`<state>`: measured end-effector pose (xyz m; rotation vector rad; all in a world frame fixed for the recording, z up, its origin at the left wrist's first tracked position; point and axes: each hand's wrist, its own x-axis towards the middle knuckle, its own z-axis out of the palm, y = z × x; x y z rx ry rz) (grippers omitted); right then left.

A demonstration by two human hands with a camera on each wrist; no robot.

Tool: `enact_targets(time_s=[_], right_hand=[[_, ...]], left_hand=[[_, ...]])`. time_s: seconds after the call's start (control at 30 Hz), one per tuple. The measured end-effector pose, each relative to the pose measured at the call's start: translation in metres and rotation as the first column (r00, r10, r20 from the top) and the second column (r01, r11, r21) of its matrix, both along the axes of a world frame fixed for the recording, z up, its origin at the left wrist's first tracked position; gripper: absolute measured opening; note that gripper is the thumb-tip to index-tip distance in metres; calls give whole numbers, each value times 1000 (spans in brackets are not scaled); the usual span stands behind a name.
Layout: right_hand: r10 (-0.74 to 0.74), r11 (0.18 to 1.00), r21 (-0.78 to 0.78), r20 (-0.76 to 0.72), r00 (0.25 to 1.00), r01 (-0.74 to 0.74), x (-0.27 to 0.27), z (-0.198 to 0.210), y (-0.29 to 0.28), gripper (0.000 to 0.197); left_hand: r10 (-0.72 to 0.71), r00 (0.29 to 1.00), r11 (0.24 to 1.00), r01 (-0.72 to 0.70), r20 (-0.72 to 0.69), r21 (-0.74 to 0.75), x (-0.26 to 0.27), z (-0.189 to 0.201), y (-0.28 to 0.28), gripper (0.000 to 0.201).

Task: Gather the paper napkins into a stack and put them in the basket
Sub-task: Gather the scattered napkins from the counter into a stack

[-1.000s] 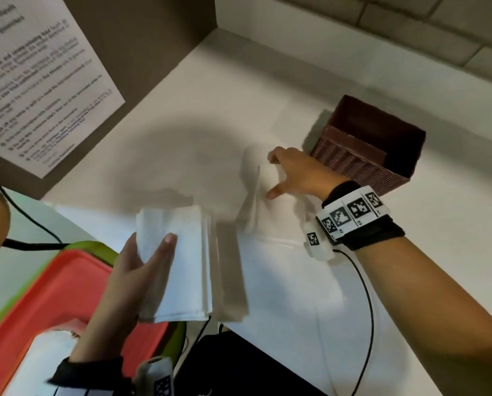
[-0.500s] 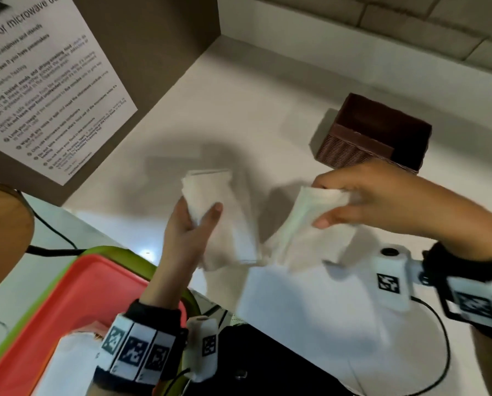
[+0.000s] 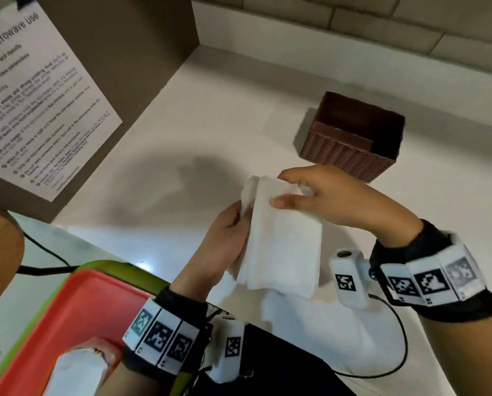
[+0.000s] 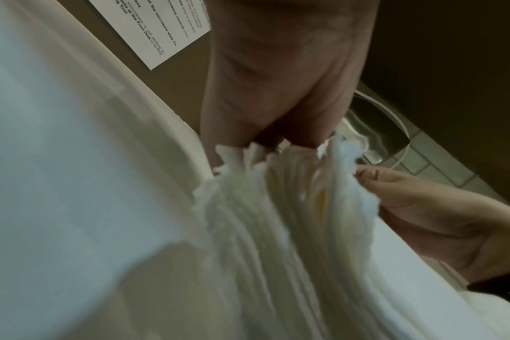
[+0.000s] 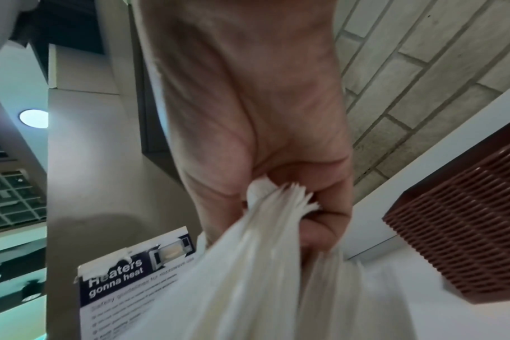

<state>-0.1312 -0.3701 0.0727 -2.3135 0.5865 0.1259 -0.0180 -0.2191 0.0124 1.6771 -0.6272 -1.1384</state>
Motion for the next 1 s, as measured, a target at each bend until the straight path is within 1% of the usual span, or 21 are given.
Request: enact_targets(time_s=[0.07, 0.13, 0.17, 0.23, 0.27, 0.3, 0.33, 0.37, 0.4, 0.43, 0.47, 0.5, 0.53, 0.57, 0.63, 0.7, 0.73, 0.8, 0.83, 0.93, 1.0], right_hand=[[-26, 999, -46, 6, 1000, 26, 7, -3, 4, 25], [-61, 996, -70, 8, 998, 61, 15, -3, 10, 30], [-70, 994, -86, 18, 997, 72, 18, -5, 12, 31], [-109, 985, -129, 63, 992, 117, 24, -11, 18, 30], [-168, 973, -141, 100, 981, 181, 24, -15, 21, 39], [-255, 953, -130, 148, 956, 274, 23, -18, 24, 55], [-365, 922, -68, 174, 914, 381, 21, -19, 27, 71], [-477, 879, 70, 185, 859, 472, 17, -22, 28, 84], [-576, 803, 284, 151, 803, 523, 14, -26, 28, 91], [-637, 683, 510, 65, 768, 523, 10, -30, 28, 96], [-652, 558, 662, -24, 758, 501, 7, -34, 30, 100], [-641, 502, 737, -34, 767, 452, 4, -39, 29, 101], [-636, 508, 763, 19, 772, 400, 2, -41, 30, 94], [-655, 541, 754, 100, 749, 372, 1, -42, 33, 85], [-719, 576, 734, 245, 650, 360, -2, -43, 40, 74], [-753, 586, 742, 351, 556, 326, -5, -47, 48, 77], [-762, 581, 746, 360, 537, 325, -5, -49, 53, 82], [-796, 542, 754, 321, 513, 370, -5, -58, 61, 93], [-808, 526, 759, 306, 503, 384, -5, -63, 63, 95], [-827, 517, 764, 329, 456, 386, -3, -65, 71, 92], [-823, 534, 766, 375, 426, 358, -3, -71, 72, 90]], left_hand=[[9, 1000, 1000, -9, -30, 6, 1, 3, 1, 46], [3, 994, 1000, -5, -106, -17, 1, 8, 3, 61], [-6, 993, 999, 2, -114, -36, 1, 10, 4, 64], [-1, 1000, 998, -1, -28, -58, -1, 9, 3, 57], [26, 999, 998, -25, 24, -61, -1, 8, 1, 51], [70, 996, 995, -66, 54, -72, -1, 6, 0, 49], [122, 991, 988, -116, 60, -98, -1, 5, -1, 49], [173, 983, 977, -164, 58, -135, -1, 4, -2, 50], [217, 974, 963, -203, 68, -178, 0, 3, -3, 50], [246, 965, 949, -221, 90, -223, 0, 5, -4, 48], [260, 959, 938, -223, 113, -267, -2, 7, -6, 45], [259, 957, 930, -210, 133, -302, -5, 8, -9, 40], [245, 956, 926, -182, 161, -330, -8, 9, -11, 37], [221, 956, 925, -143, 194, -353, -11, 9, -13, 38], [188, 953, 916, -82, 239, -392, -15, 5, -17, 45], [177, 944, 908, -47, 279, -416, -17, -8, -19, 53], [170, 942, 910, -37, 290, -414, -18, -14, -19, 55], [155, 952, 921, -43, 263, -387, -21, -24, -19, 58], [150, 955, 927, -46, 255, -373, -22, -27, -18, 60], [161, 952, 934, -63, 259, -350, -28, -34, -19, 63], [183, 959, 931, -98, 217, -352, -31, -34, -20, 65]])
